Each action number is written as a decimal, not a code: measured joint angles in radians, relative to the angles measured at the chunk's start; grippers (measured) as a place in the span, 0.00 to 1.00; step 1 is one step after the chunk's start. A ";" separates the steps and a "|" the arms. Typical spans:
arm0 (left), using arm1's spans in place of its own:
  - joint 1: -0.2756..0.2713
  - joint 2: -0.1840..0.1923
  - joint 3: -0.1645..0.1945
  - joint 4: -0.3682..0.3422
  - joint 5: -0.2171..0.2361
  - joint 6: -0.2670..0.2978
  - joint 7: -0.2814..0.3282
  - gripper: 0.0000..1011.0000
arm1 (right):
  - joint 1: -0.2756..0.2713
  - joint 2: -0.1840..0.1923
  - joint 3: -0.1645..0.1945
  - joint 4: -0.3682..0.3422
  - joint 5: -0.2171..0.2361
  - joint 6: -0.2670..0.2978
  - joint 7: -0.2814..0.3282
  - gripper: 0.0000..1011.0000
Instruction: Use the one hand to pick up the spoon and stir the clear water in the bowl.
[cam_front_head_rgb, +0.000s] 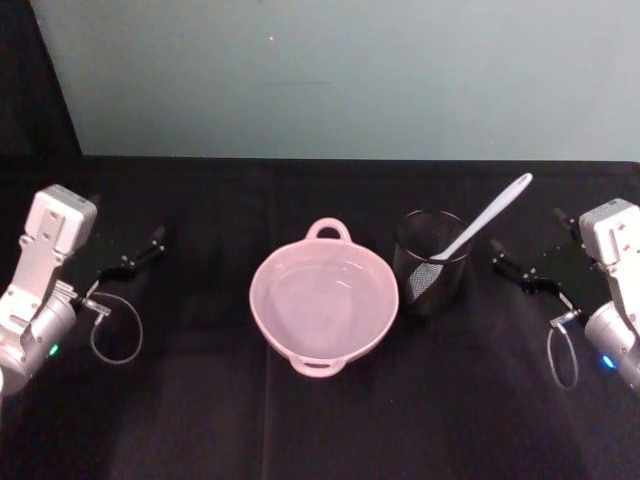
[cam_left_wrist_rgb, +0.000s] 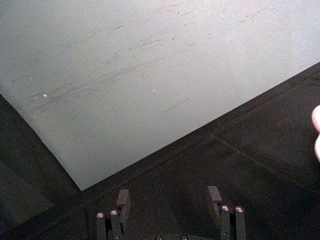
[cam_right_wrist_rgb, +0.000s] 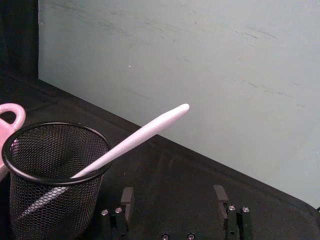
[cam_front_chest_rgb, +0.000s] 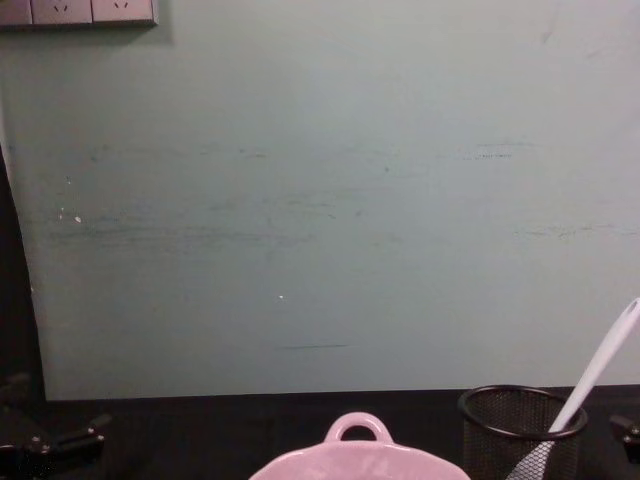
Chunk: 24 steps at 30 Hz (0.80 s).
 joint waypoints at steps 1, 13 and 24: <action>0.000 0.000 0.000 0.000 0.000 0.000 0.000 1.00 | 0.000 0.000 0.000 0.000 0.000 0.000 0.000 0.99; 0.000 0.000 0.000 0.000 0.000 0.000 0.000 1.00 | 0.001 0.001 0.000 0.000 0.000 0.000 0.000 0.99; 0.000 0.000 0.000 0.000 0.000 0.000 0.000 1.00 | 0.001 0.001 0.000 0.000 0.000 0.000 0.000 0.99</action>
